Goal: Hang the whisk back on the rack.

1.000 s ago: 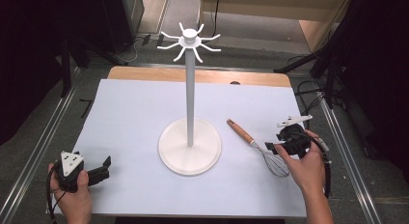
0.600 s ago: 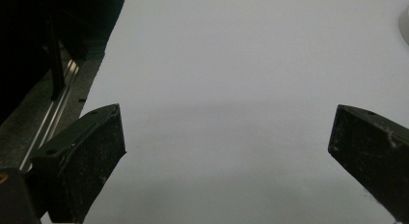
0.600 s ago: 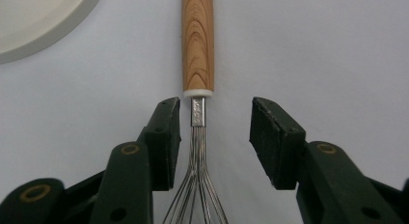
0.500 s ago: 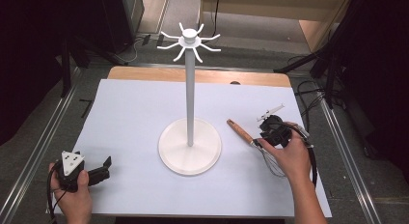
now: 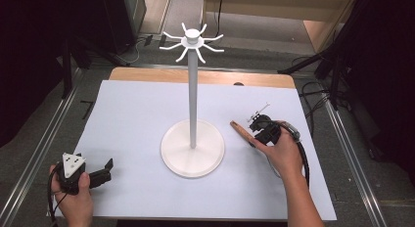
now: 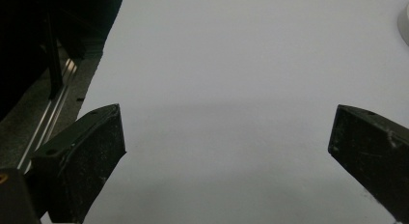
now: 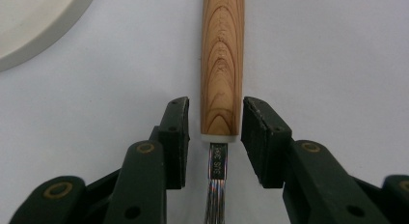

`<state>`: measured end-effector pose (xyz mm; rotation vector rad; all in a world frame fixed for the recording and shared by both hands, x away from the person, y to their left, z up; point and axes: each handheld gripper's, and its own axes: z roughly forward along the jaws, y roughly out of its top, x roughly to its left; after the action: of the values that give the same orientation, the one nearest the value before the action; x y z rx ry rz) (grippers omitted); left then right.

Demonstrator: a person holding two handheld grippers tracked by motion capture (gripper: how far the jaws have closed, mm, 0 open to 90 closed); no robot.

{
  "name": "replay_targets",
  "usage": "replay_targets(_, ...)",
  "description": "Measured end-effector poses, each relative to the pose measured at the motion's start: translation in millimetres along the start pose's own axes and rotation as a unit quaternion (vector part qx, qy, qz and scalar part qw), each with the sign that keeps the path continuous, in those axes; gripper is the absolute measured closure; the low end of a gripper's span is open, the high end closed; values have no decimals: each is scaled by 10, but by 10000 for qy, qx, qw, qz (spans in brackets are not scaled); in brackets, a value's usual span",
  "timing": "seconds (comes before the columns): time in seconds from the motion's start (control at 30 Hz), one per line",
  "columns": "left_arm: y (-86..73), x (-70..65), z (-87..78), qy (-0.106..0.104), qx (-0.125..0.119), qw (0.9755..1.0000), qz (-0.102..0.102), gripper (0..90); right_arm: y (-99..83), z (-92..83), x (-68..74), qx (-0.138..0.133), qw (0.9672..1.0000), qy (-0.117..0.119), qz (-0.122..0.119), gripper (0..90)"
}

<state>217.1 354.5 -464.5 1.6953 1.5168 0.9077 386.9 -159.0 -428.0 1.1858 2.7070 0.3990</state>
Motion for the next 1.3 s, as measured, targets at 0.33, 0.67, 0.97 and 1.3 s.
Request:
replay_targets(0.33,0,2,0,-13,-2,10000,-2,3,111,143,7,299,9994,-147,35,685)
replay_targets(0.67,0,1,2,-12,3,10000,9,3,120,219,-17,387,9991,-72,177,689)
replay_targets(0.97,0,2,1,-14,9,10000,11,3,152,229,-20,541,9979,-73,354,686)
replay_targets(1.3,2,-1,4,2,15,10000,32,3,85,194,52,267,9989,-309,224,701)
